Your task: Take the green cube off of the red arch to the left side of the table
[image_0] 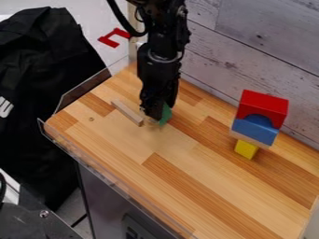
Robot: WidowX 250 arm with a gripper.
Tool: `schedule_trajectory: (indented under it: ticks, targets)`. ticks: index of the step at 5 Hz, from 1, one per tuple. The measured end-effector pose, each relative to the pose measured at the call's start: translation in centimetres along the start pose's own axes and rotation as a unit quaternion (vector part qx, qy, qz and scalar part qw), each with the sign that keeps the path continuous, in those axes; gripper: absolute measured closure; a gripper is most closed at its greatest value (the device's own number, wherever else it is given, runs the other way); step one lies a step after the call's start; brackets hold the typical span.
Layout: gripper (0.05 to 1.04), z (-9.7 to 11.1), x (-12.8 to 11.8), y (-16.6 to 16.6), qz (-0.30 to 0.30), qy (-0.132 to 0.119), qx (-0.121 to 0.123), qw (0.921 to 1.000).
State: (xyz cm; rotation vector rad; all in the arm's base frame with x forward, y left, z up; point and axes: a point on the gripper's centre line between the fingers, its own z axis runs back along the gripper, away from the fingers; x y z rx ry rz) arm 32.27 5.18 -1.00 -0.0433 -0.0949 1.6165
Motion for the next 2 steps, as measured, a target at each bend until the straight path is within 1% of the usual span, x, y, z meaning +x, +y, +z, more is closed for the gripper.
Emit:
schedule_trajectory:
  ticks: [2]
  targets:
    - [0.531, -0.43, -0.16, -0.68, -0.021, 0.006, -0.01, 0.9997]
